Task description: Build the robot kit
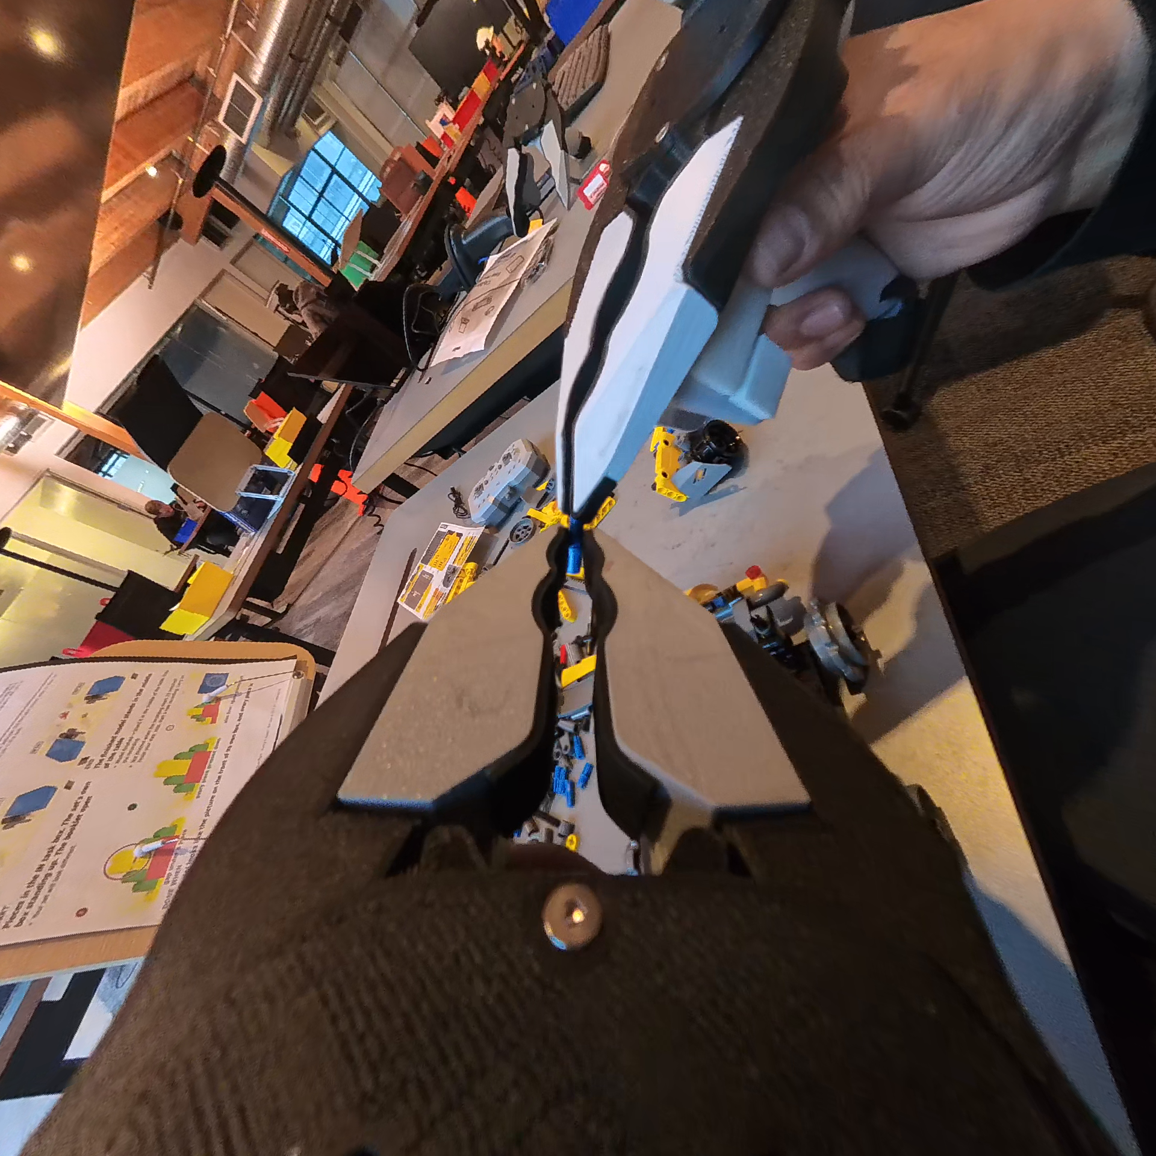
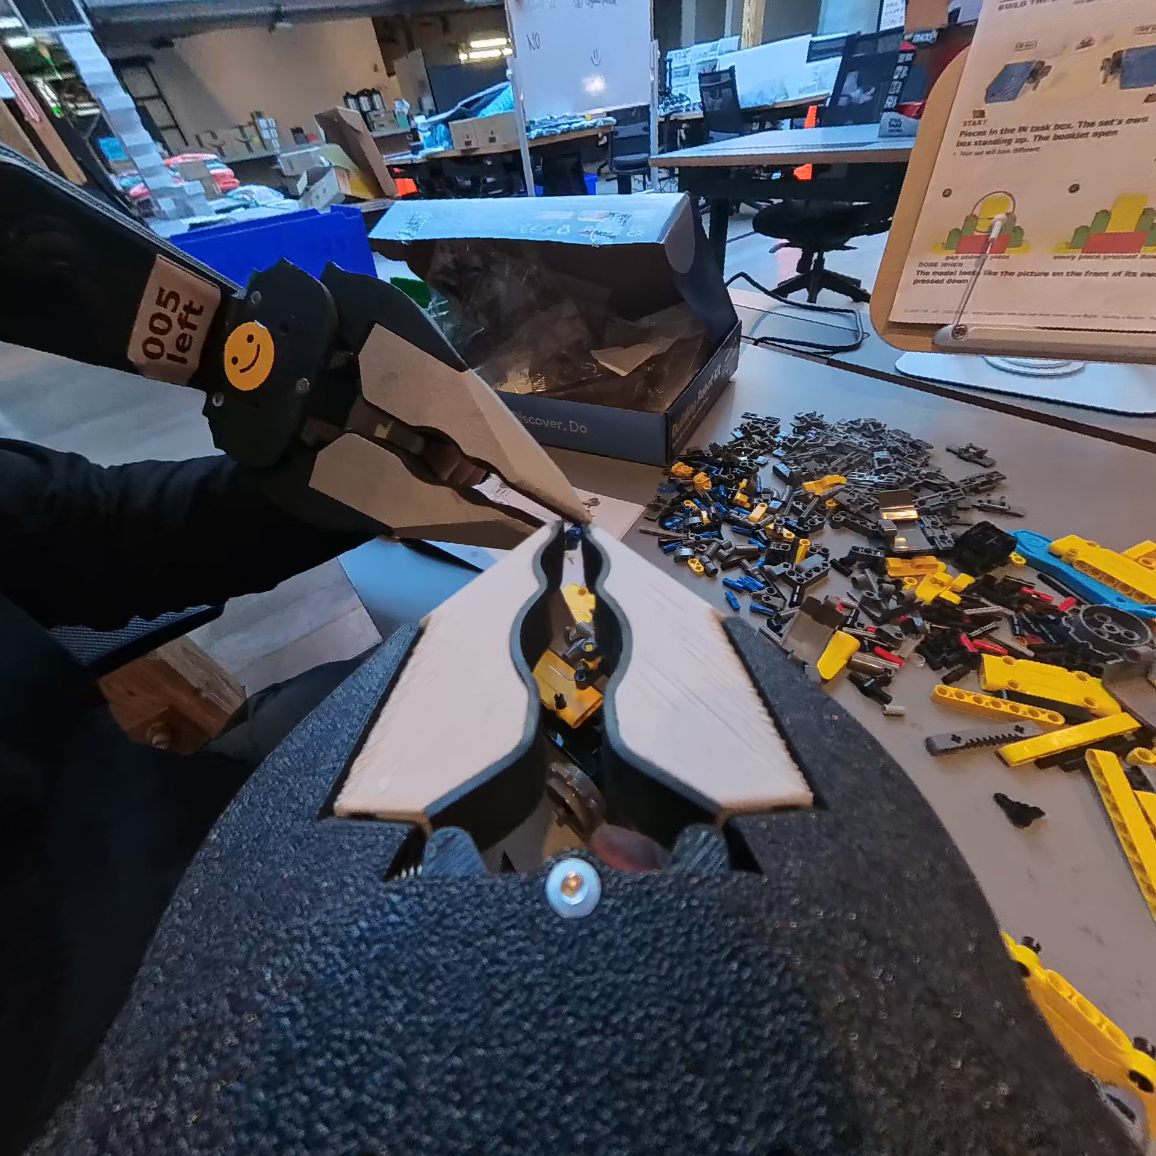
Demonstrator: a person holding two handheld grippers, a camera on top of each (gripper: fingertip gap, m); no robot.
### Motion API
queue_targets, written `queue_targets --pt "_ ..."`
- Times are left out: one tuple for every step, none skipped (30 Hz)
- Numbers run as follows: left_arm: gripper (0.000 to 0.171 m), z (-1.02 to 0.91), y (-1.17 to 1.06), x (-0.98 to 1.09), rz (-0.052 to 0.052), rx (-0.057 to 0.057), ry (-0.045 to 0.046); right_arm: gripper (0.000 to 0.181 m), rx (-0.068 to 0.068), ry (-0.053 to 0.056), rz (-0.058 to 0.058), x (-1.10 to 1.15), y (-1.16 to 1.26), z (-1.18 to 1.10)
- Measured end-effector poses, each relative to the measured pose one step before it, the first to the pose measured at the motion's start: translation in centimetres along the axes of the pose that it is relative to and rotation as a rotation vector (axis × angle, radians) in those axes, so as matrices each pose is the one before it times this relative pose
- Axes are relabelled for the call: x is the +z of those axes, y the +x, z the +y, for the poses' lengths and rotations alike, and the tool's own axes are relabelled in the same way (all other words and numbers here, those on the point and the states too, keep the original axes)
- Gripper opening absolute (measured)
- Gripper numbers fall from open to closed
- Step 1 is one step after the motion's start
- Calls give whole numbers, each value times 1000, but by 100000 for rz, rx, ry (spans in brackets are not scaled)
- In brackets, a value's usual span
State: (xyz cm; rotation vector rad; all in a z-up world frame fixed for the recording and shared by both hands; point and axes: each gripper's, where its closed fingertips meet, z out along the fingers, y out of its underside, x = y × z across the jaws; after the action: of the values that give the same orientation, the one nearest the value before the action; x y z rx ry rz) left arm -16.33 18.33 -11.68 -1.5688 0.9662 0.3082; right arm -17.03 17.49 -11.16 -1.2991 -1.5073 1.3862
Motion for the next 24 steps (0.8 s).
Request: queue_targets --pt "2 -4 -26 -23 56 -279 187 5 -660 -98 293 28 -11 -42" --pt "2 -63 -37 -44 -59 -219 436 6 -461 3 32 13 -46 -44" --pt "2 -95 -89 -78 -394 71 447 7 -83 -189 -71 32 -35 1" --pt "2 -38 -29 -65 10 233 -104 7 303 -32 -230 30 -24 -5" --pt "2 -1 -30 -32 -195 233 -255 7 424 108 -290 16 -27 -22" --pt "2 -18 -24 -15 -315 241 14 5 216 90 -82 -4 1 -25" --pt "2 -9 -22 -15 -282 46 -48 4 -371 -22 390 -10 14 -18" --pt "2 8 38 11 85 -155 -104 4 -1152 -135 622 2 -7 7" --pt "2 -15 51 -12 192 -150 49 4 -1562 -127 675 -21 -27 24" --pt "2 -33 59 -20 97 86 159 4 -1292 -95 599 -26 -38 16" --pt "2 -25 59 -13 -4 177 154 4 -853 -155 485 -35 -23 28" --pt "2 2 59 25 165 -17 -18 4 -571 -282 450 -36 17 59" --pt "2 32 95 48 415 -345 -164 4 -386 -329 380 -24 29 80" --pt "2 45 104 77 665 -626 -232 4 -225 -269 285 -31 33 103" --pt "3 35 94 63 513 -599 -224 4 97 -119 93 -28 43 111" --pt "3 56 110 92 648 -644 -214 4 577 -94 -15 -34 86 124" --pt "6 135 204 142 1311 -981 -408 4 827 -260 565 -42 243 170" --pt "6 139 175 158 1047 -1438 -347 4 877 -235 1197 -82 402 189" --pt "0 92 103 149 485 -1185 130 4 1221 209 679 -145 368 120" --pt "0 112 -16 173 -233 -1140 93 4 1705 579 -108 -193 292 62" --pt "0 261 -99 206 -483 -1305 -912 4 1470 291 493 -267 412 63" --pt "1 310 -54 198 45 -1302 -1155 4 468 -378 2119 -392 704 125" --pt "7 235 -26 131 545 -1430 -533 4 -638 -979 3863 -580 1042 164" --pt "12 253 -52 68 690 -1878 -583 4 -1377 -1299 5288 -803 1398 177"
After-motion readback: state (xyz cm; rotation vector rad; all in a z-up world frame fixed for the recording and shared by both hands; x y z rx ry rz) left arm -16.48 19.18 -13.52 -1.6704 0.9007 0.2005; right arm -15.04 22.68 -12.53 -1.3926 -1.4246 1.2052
